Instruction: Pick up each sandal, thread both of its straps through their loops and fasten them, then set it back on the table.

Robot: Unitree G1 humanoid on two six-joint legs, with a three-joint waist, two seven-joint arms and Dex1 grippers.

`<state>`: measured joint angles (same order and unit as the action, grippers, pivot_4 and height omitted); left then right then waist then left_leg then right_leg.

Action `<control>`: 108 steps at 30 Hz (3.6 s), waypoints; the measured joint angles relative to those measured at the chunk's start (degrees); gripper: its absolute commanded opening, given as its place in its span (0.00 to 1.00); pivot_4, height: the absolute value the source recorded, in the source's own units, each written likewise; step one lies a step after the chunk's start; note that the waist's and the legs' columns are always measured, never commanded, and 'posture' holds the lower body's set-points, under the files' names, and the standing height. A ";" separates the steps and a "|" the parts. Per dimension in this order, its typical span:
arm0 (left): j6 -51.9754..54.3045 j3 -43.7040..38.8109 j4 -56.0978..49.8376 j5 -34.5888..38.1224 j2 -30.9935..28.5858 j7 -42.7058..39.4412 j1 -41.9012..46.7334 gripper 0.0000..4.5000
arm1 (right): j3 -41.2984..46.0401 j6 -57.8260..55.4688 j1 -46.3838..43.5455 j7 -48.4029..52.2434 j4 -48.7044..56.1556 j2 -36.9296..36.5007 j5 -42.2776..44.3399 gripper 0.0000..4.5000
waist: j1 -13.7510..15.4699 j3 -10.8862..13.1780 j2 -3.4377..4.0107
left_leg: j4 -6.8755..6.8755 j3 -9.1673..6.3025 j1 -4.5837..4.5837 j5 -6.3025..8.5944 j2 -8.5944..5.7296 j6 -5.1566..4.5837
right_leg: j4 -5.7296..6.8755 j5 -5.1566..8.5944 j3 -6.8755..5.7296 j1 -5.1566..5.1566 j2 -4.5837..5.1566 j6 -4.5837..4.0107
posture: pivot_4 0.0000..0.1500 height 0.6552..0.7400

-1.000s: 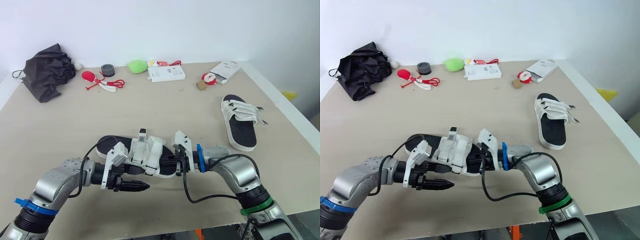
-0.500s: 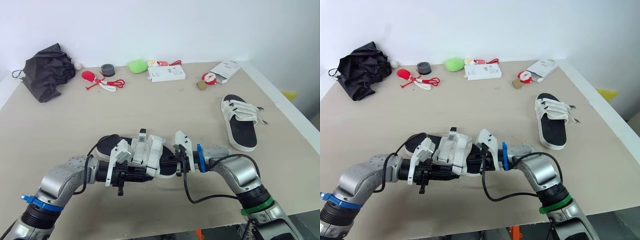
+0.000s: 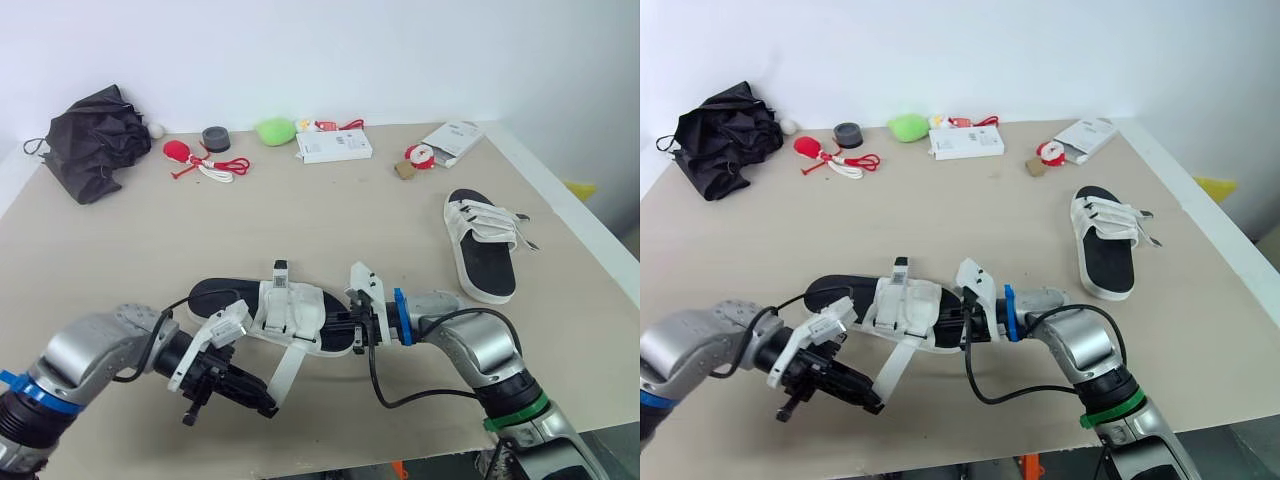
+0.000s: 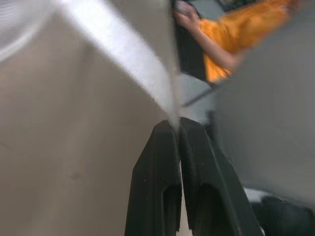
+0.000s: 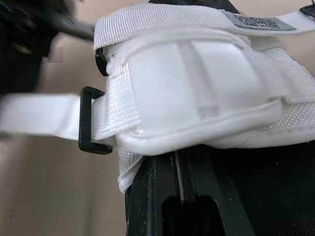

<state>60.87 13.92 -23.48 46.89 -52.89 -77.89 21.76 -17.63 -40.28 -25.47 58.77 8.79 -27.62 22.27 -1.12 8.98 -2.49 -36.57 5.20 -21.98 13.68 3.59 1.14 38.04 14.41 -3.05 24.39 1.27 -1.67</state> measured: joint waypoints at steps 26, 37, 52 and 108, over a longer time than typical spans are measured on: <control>24.63 -18.46 37.21 11.15 29.52 41.29 21.17 0.01 | -0.44 0.22 -1.37 -0.08 -1.34 0.18 -0.11 0.00 | -0.15 0.17 -0.12 | -0.35 -0.14 -0.15 -0.08 -0.06 0.14 | 0.12 -0.14 0.02 -0.06 0.04 0.14 | 1.00 1.00; 24.98 -19.80 35.21 7.24 33.21 47.67 20.57 0.01 | -0.33 0.09 -1.27 -0.51 -1.32 -0.19 -0.15 0.00 | -0.02 0.15 -0.10 | -0.50 -0.15 -0.07 -0.12 -0.12 0.16 | 0.12 -0.28 0.00 -0.23 0.14 0.21 | 1.00 1.00; 18.90 -23.48 36.32 2.44 35.72 52.76 22.23 0.72 | -0.08 0.03 -1.41 -0.28 -1.48 -0.30 -0.65 0.00 | 0.03 0.15 -0.10 | -0.73 -0.16 -0.12 -0.16 -0.12 0.06 | 0.11 -0.45 0.02 -0.28 0.15 0.33 | 1.00 1.00; -41.39 -9.63 18.58 -20.67 11.38 2.25 -6.44 0.72 | 19.97 -9.89 9.55 -9.15 29.11 -16.22 18.68 0.00 | 0.17 0.55 -0.09 | -0.91 -0.03 -1.15 0.14 -0.11 -0.24 | 0.02 -0.41 0.08 0.66 0.12 0.34 | 1.00 1.00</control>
<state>19.48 4.29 -4.90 26.21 -41.51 -75.64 15.32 2.34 -50.17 -15.92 49.62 37.90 -43.84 40.95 -0.96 9.53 -2.58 -37.48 5.17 -23.13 13.81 3.48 0.90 38.05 14.00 -2.98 25.04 1.39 -1.34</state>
